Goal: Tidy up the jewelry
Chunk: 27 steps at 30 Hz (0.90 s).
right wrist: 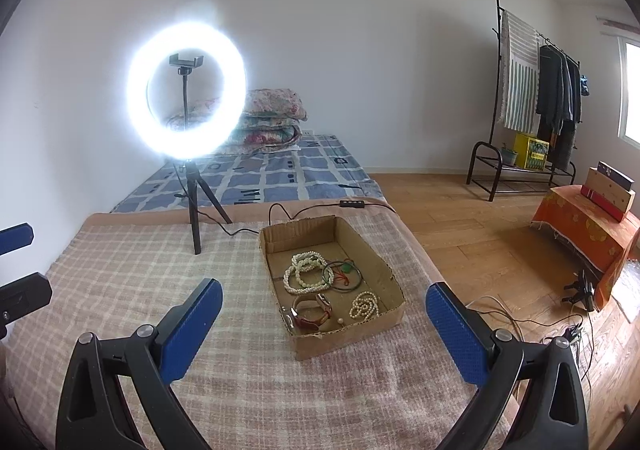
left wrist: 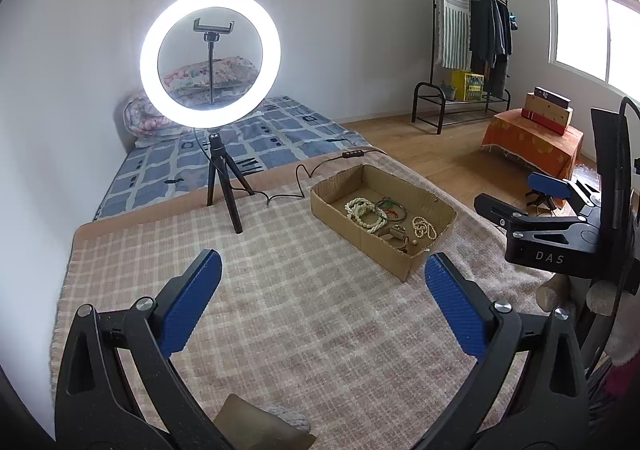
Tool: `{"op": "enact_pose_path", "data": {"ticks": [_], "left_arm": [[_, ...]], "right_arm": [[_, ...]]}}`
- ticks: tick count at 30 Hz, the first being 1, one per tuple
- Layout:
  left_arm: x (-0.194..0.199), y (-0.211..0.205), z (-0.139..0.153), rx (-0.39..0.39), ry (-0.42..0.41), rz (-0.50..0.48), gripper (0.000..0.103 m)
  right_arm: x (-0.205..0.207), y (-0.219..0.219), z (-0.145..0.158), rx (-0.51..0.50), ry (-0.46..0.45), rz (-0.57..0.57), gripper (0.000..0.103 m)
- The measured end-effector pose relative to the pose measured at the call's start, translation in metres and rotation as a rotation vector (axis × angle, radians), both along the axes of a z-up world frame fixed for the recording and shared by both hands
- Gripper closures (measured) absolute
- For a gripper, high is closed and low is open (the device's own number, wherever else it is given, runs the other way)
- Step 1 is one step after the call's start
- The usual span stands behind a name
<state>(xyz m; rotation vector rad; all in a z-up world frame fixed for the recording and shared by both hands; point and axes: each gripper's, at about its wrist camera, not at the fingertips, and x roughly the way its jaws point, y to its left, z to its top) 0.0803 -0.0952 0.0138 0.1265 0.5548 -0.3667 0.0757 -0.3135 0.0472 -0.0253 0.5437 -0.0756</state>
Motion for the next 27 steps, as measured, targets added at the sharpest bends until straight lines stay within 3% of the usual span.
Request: {"op": "enact_pose_path", "data": {"ticks": [27], "left_arm": [[0.0052,0.0068,-0.0029,0.004,0.019,0.019,0.000]], "right_arm": [[0.0071,0.0074,-0.0092,-0.003,0.023,0.012,0.000]]}}
